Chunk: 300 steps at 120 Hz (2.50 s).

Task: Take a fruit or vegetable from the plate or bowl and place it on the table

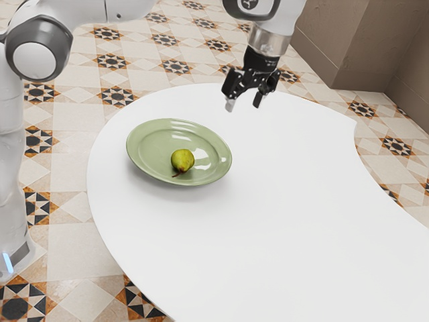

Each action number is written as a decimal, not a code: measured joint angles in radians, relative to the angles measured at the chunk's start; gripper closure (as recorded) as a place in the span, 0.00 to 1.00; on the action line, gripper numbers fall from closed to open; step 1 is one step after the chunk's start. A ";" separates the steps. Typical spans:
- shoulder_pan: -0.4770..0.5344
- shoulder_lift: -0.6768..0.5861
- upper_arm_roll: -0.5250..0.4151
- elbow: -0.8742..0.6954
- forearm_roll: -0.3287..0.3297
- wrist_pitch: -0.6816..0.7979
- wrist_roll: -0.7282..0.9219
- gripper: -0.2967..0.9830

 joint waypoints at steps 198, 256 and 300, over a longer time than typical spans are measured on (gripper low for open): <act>0.104 -0.524 0.059 -0.976 0.052 0.613 0.857 0.23; 0.113 -0.422 0.058 -0.974 -0.045 0.661 0.947 0.23; 0.115 -0.392 0.058 -0.977 -0.107 0.701 0.980 0.23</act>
